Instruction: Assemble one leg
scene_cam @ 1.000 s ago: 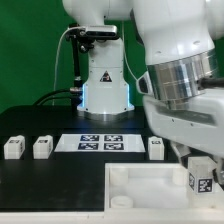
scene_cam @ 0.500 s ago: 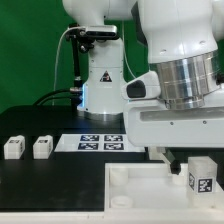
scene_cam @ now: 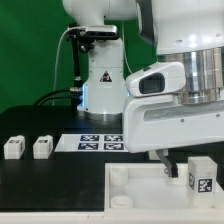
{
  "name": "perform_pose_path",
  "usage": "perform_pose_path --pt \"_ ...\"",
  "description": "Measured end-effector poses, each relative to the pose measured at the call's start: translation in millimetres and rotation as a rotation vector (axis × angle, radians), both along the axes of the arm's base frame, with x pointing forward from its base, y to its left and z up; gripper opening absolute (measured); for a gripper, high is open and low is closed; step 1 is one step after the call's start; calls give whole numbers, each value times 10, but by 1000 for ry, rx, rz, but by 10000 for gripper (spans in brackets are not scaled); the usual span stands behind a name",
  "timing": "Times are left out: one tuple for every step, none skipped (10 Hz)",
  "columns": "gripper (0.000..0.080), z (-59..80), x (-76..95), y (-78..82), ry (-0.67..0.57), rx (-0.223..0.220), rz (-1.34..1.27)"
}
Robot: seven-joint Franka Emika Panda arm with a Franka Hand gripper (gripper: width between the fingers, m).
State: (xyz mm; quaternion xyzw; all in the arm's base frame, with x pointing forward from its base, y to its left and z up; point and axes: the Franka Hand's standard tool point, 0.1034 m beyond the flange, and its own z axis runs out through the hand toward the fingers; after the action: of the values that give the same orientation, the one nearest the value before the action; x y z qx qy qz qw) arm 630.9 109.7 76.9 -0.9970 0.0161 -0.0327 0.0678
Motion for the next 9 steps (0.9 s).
perform_pose_path --pt "493 0 -1 6 9 5 -68" --pt "311 0 -2 9 19 10 -139" --pt "294 -1 -1 3 35 17 -256" --pt "294 -3 -2 -3 49 23 -359" --pt "294 -5 -2 -9 60 26 -444" --pt "294 -8 -3 -26 88 41 -641" --pt "294 -9 -10 -35 118 59 -822" --pt "294 -10 -23 -39 162 86 -1018" --pt "294 -8 -37 -41 220 123 -1231"
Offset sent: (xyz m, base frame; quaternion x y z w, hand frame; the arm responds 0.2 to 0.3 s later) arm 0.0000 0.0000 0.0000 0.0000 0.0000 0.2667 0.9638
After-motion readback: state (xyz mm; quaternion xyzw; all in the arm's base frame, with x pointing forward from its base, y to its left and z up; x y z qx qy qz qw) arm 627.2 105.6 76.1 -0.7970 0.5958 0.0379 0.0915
